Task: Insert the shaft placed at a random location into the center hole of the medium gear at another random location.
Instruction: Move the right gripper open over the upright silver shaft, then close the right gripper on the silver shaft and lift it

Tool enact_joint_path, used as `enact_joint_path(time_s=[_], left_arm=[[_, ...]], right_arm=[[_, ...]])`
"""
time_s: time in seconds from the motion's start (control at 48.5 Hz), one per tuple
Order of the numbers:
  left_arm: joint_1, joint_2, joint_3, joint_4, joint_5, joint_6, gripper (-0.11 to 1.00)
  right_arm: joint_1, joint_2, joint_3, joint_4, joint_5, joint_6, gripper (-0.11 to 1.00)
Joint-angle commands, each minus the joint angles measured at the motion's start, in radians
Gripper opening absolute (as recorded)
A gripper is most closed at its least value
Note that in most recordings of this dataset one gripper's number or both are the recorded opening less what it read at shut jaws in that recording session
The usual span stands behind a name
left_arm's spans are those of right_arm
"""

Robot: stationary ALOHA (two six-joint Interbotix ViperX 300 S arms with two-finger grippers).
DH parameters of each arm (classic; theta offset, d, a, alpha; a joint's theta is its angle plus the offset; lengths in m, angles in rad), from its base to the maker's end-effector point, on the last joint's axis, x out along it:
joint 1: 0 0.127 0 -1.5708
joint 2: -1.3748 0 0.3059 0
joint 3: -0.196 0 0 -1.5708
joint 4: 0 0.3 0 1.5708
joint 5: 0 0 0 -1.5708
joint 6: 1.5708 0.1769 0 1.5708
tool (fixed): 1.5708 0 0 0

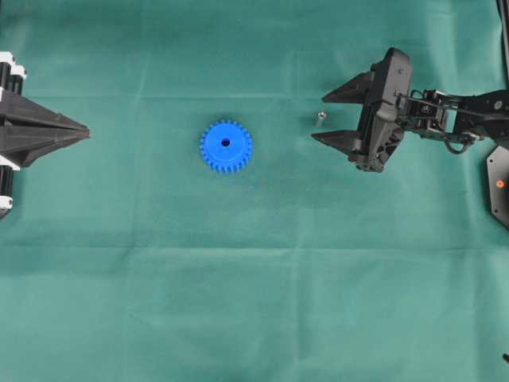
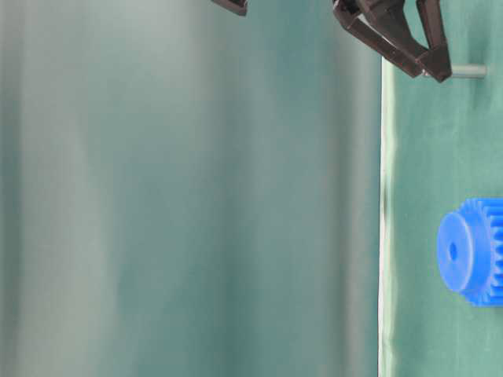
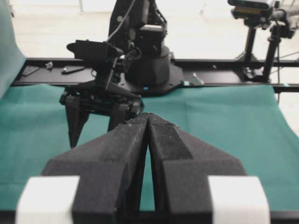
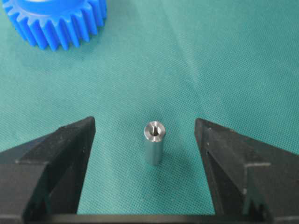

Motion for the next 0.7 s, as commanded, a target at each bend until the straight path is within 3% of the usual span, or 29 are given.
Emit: enact_joint_path(time_s=[0.0, 0.144, 0.33, 0.392, 0.68], left_arm=[[-0.002, 0.008, -0.02, 0.002, -0.005, 0.0, 0.0], [-0.002, 0.008, -0.02, 0.002, -0.005, 0.0, 0.0], [-0.003, 0.008, -0.02, 0.003, -0.005, 0.0, 0.0], [-0.002, 0.008, -0.02, 0.002, -0.003, 0.0, 0.0], [-0.002, 0.008, -0.02, 0.003, 0.003, -0.002, 0.0]], right_arm=[[-0.005, -0.008, -0.015, 0.003, -0.012, 0.003, 0.83], [-0.006, -0.003, -0.021, 0.015, -0.012, 0.003, 0.75], [-0.006, -0.002, -0.021, 0.015, -0.012, 0.003, 0.25], [-0.006, -0.003, -0.021, 0.014, -0.012, 0.003, 0.13], [-0.006, -0.003, -0.021, 0.014, -0.011, 0.003, 0.13]])
